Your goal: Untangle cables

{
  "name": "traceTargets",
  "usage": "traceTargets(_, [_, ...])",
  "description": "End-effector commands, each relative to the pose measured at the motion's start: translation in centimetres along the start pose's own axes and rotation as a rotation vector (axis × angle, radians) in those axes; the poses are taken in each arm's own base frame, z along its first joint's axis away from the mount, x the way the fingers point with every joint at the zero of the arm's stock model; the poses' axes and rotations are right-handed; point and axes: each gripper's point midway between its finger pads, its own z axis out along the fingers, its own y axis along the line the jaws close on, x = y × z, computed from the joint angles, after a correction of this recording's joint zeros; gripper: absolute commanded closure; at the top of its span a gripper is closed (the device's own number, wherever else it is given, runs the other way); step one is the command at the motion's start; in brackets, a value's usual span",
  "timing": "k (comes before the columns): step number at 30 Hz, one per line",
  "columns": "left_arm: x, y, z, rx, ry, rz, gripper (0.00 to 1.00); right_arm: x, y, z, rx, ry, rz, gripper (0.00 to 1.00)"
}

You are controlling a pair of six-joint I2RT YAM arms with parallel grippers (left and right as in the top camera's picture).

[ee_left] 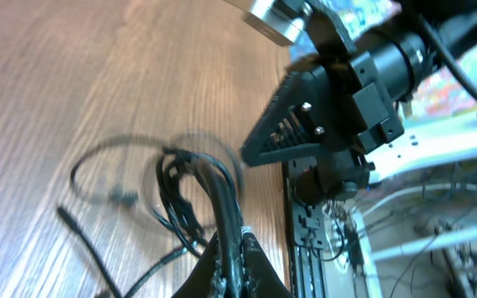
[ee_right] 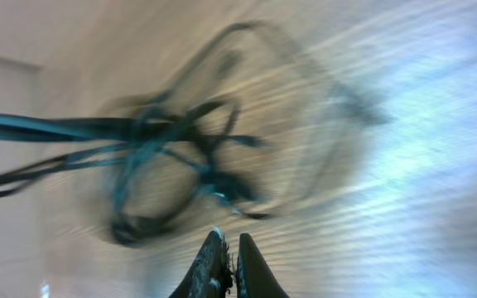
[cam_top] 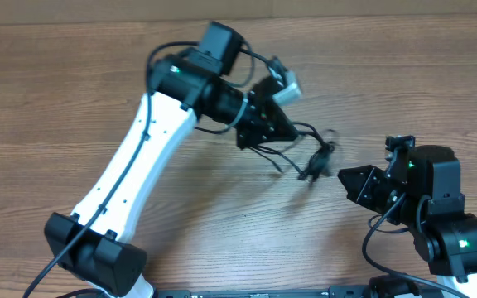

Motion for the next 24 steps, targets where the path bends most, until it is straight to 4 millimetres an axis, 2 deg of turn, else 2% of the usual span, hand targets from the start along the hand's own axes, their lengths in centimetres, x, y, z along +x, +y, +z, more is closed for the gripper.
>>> traceTargets(1, [-2.4,-1.7,-3.4,0.066,-0.142,0.006,0.96,-1.4,-1.9,-0.8,0.119,-0.089,0.017,0.96])
traceTargets(4, [-2.7,-1.6,-4.7,0.084,-0.185,-0.015,0.96,-1.3,-2.4,-0.9,0.144,-0.086,0.022,0.96])
traceTargets(8, [-2.4,-1.4,-4.9,0.079,-0.182,-0.035,0.96,-0.8,-1.1,-0.7,0.073,-0.052,0.013,0.95])
traceTargets(9, [-2.5,-1.8,-4.5,0.091,-0.175,-0.029,0.96,-0.5,1.7,-0.7,-0.075,-0.012,-0.012,0.38])
traceTargets(10, [-2.5,-2.0,-4.3,0.095,-0.173,-0.026,0.96,-0.4,2.9,-0.8,-0.136,0.000,-0.025,0.26])
traceTargets(12, [-2.6,-2.3,-3.9,0.104,-0.168,-0.015,0.96,-0.4,4.7,-1.1,-0.227,0.011,-0.050,0.17])
traceTargets(16, [-2.9,-3.3,-2.7,0.134,-0.154,0.019,0.96,-0.8,7.0,-1.8,-0.343,0.007,-0.088,0.13])
traceTargets(19, [-3.2,-4.5,-1.3,0.170,-0.138,0.056,0.96,-1.1,7.0,-1.8,-0.342,0.000,-0.066,0.13])
traceTargets(24, [-3.7,-5.8,0.1,0.203,-0.131,0.116,0.96,-1.0,6.6,-1.4,-0.321,0.008,-0.054,0.22])
